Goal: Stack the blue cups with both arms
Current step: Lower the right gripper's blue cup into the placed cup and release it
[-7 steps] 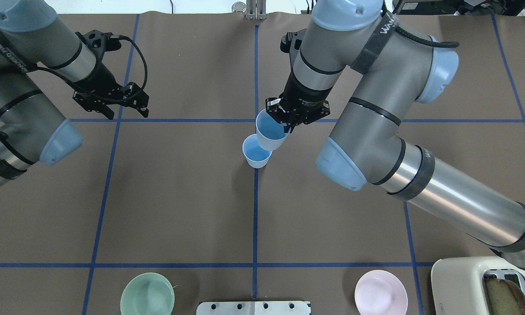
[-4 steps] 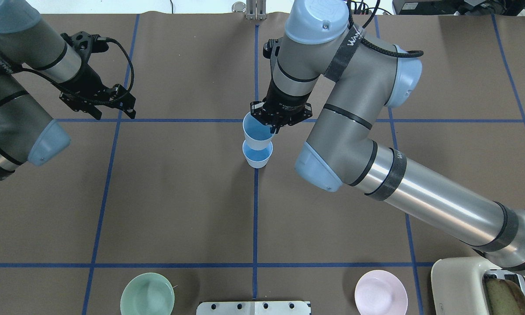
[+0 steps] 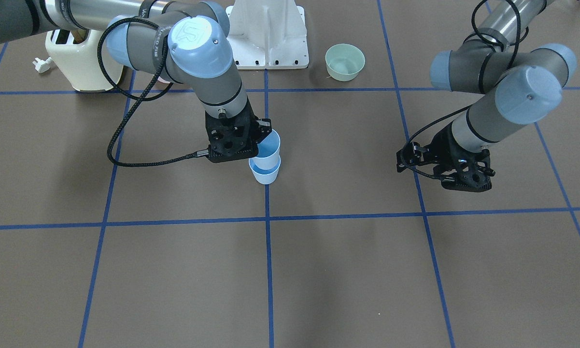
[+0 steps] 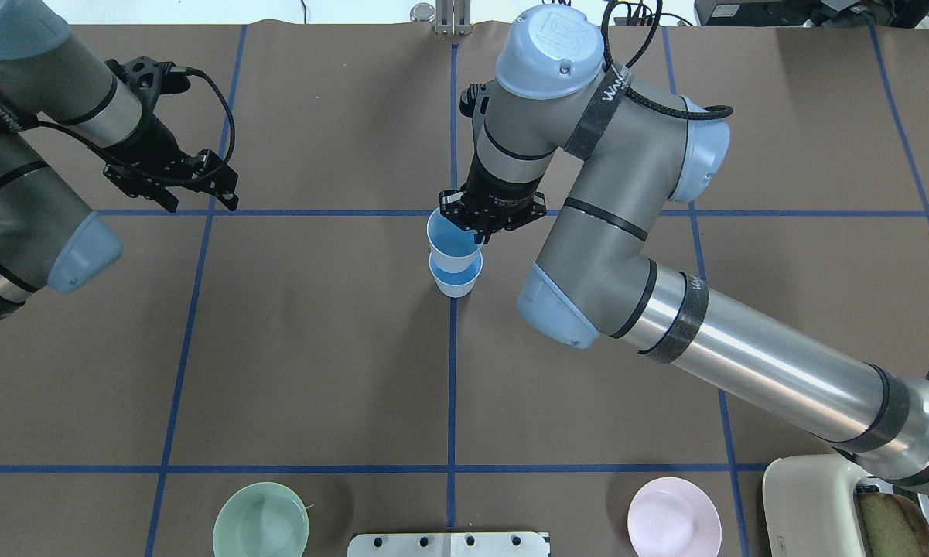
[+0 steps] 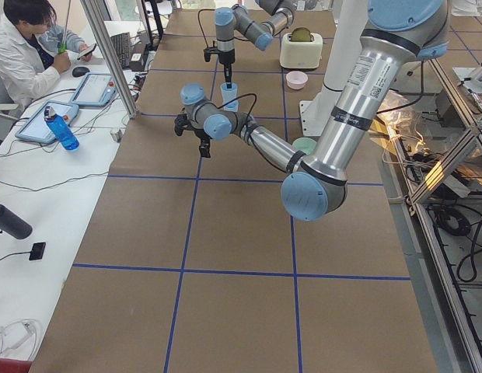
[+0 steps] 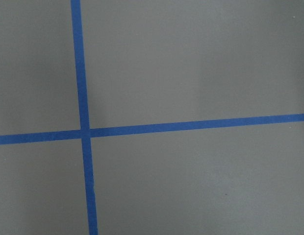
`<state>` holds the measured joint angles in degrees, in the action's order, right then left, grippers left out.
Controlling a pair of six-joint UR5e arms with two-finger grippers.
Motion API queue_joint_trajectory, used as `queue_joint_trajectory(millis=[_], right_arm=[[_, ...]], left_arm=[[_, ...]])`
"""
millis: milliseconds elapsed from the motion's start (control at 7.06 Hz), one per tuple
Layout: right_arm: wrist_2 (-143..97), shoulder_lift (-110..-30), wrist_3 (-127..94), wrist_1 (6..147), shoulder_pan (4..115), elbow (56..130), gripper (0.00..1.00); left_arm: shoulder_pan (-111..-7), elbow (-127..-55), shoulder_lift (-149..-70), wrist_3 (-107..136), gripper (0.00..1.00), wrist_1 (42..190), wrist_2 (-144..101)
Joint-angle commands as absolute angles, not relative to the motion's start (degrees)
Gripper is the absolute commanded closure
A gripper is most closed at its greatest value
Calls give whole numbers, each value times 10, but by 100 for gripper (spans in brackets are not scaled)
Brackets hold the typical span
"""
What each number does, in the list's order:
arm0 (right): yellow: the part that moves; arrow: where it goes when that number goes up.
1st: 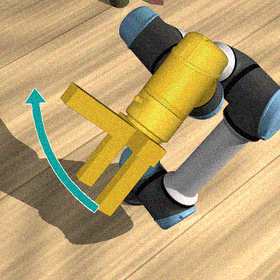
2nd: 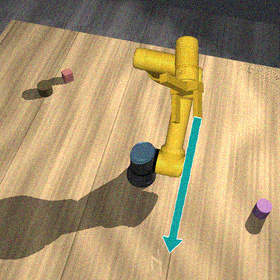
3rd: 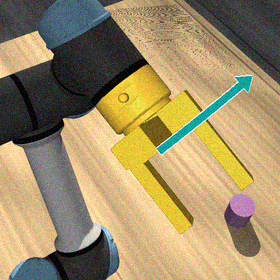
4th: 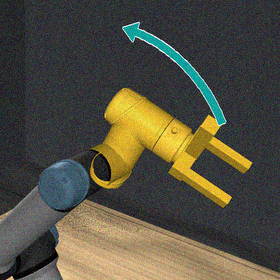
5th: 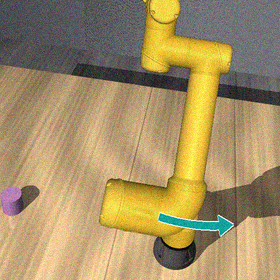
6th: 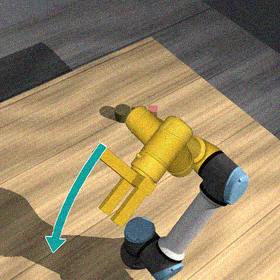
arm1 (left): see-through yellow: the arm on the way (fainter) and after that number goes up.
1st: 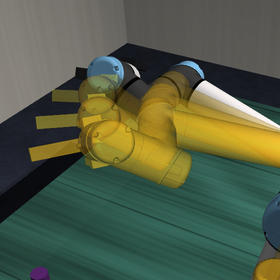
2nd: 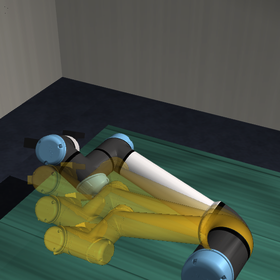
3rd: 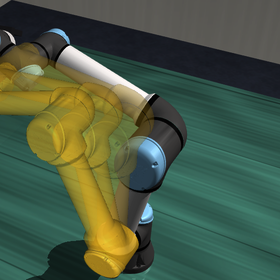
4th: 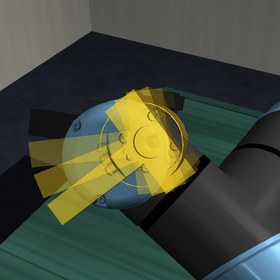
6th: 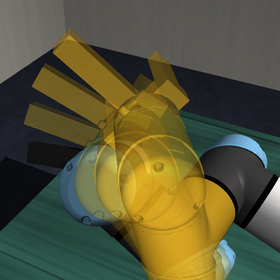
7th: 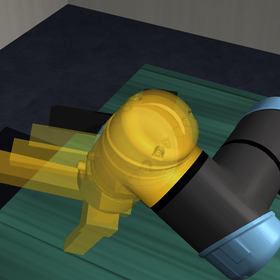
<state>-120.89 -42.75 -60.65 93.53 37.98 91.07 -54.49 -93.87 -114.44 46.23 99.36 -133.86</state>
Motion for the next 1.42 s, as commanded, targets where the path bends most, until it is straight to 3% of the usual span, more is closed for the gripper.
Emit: queue_joint_trajectory(millis=[0,708,850,991,1274], right_arm=[[-1205,-429,-606,935,374,911,100],[-1203,-430,-606,934,375,911,100],[-1203,-430,-606,934,375,911,95],[-1203,-430,-606,933,375,911,78],[-1203,-429,-606,933,375,911,69]], left_arm=[[-545,-939,-1143,462,3,994,-1338],[-544,-939,-1143,462,3,995,-1334],[-544,-938,-1143,462,3,995,-1334],[-544,-938,-1143,462,3,995,-1334],[-544,-938,-1143,462,3,995,-1333]])
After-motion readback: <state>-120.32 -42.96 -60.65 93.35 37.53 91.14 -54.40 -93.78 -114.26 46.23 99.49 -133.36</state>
